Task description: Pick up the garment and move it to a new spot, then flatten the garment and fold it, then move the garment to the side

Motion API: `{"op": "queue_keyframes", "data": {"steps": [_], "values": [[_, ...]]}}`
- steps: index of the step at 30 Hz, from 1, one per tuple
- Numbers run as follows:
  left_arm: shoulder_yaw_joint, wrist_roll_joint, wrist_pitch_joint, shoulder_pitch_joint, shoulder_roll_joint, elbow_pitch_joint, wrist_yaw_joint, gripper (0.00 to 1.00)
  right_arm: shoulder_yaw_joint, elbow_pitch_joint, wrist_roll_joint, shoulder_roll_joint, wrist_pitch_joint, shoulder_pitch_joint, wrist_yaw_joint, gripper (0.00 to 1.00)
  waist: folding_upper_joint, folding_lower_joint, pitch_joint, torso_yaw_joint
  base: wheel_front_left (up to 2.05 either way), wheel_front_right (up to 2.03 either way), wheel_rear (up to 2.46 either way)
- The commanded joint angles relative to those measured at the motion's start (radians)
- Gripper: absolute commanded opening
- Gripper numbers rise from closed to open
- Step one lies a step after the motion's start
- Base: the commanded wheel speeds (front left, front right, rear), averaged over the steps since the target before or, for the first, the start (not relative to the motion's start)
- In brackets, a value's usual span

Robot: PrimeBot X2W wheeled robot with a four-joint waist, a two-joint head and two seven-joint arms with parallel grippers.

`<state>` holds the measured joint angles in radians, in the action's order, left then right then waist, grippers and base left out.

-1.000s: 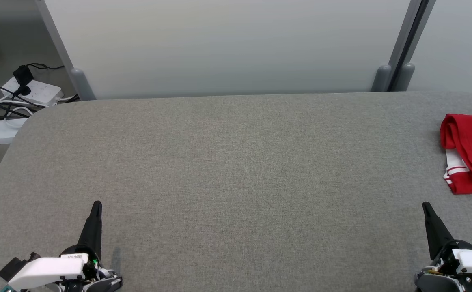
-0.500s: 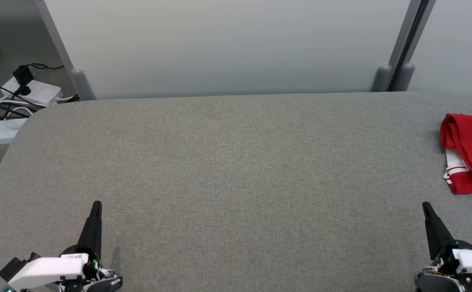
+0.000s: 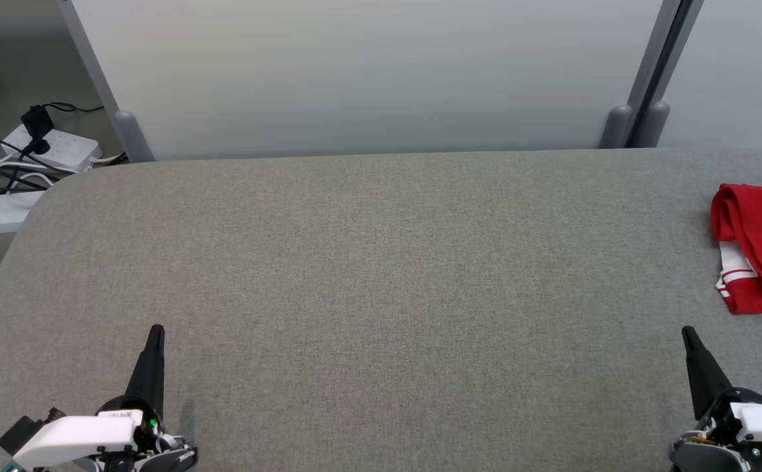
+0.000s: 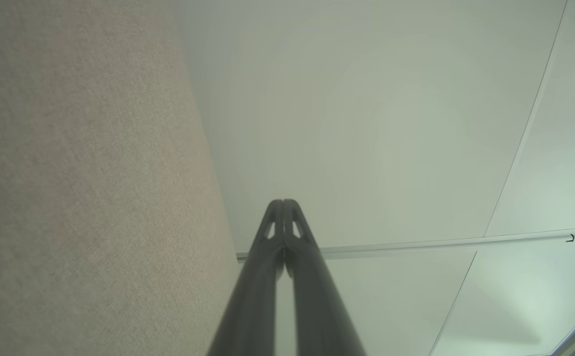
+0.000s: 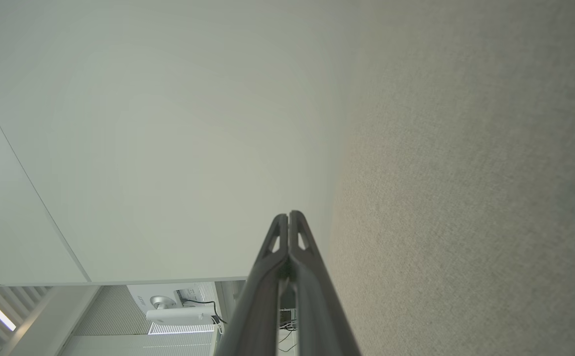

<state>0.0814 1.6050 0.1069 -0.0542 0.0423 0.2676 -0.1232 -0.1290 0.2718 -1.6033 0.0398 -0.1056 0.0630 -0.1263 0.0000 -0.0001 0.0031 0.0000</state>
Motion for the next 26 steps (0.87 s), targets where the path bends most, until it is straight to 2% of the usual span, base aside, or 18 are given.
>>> {"op": "queue_keyframes", "data": {"steps": [1, 26], "values": [[0.032, 0.004, 0.006, -0.054, 0.008, -0.023, -0.007, 0.0, 0.015, -0.027, -0.006, 0.01, -0.007, 0.045, -0.004, 0.0, 0.0, 0.0001, 0.0, 0.0, 0.0, 0.0, 0.0], [0.032, 0.004, 0.006, -0.054, 0.008, -0.023, -0.007, 0.0, 0.015, -0.027, -0.006, 0.01, -0.007, 0.045, -0.004, 0.0, 0.0, 0.0001, 0.0, 0.0, 0.0, 0.0, 0.0]]}}
